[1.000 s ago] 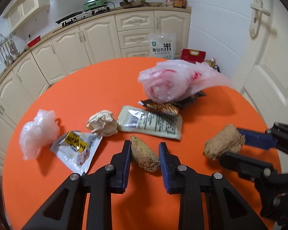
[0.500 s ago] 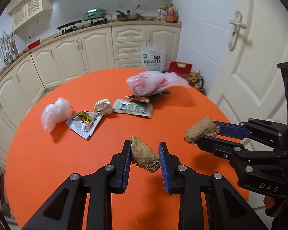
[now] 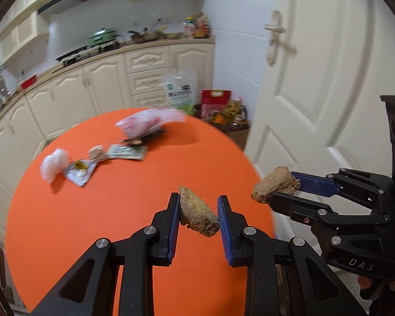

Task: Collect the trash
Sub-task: 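Carry both lumps over the wastebasket and open both tools to drop them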

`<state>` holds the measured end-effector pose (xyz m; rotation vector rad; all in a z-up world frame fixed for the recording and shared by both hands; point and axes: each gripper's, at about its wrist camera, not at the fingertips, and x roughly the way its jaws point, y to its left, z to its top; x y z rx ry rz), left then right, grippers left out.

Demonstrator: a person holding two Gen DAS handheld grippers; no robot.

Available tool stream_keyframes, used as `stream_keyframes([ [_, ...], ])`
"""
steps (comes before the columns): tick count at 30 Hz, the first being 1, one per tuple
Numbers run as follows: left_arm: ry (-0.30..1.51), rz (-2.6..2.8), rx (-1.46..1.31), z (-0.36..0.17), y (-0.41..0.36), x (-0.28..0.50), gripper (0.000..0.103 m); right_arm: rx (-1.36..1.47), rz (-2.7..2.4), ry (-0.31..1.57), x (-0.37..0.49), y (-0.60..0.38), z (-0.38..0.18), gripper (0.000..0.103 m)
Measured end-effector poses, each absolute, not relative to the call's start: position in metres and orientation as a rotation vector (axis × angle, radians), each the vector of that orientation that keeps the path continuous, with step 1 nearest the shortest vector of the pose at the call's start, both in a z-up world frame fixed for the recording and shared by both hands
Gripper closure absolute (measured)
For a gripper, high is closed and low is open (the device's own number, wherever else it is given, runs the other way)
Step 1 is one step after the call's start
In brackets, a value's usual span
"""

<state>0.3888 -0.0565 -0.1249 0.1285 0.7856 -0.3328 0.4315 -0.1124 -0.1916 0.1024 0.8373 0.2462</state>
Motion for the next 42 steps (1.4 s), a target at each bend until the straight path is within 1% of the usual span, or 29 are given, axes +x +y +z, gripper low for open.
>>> stream_keyframes([
  [8, 0.818, -0.487, 0.189, -0.134, -0.150, 0.377, 0.079, 0.146, 0.058, 0.839, 0.372, -0.191, -0.194, 0.069],
  [14, 0.865, -0.554, 0.228, -0.153, -0.207, 0.382, 0.079, 0.197, -0.023, 0.883, 0.354, -0.236, -0.215, 0.069],
  [21, 0.914, -0.550, 0.275, -0.175, -0.244, 0.408, 0.079, 0.245, -0.114, 0.902, 0.359, -0.269, -0.248, 0.066],
  [24, 0.938, -0.553, 0.295, -0.187, -0.258, 0.418, 0.079, 0.277, -0.140, 0.922, 0.361, -0.283, -0.262, 0.062],
  [30, 0.974, -0.550, 0.334, -0.208, -0.289, 0.447, 0.078, 0.274, -0.181, 0.948, 0.359, -0.301, -0.277, 0.061],
  [35, 0.976, -0.542, 0.370, -0.214, -0.306, 0.456, 0.078, 0.285, -0.201, 0.956, 0.356, -0.312, -0.283, 0.055],
  [38, 0.972, -0.535, 0.378, -0.215, -0.311, 0.456, 0.075, 0.285, -0.203, 0.949, 0.353, -0.314, -0.282, 0.053],
  [39, 0.973, -0.531, 0.377, -0.214, -0.314, 0.457, 0.073, 0.282, -0.207, 0.949, 0.353, -0.314, -0.281, 0.053],
  [41, 0.968, -0.522, 0.379, -0.214, -0.314, 0.455, 0.067, 0.284, -0.209, 0.946, 0.351, -0.315, -0.279, 0.053],
  [42, 0.960, -0.506, 0.385, -0.213, -0.316, 0.455, 0.060, 0.286, -0.210, 0.944, 0.350, -0.315, -0.278, 0.053],
])
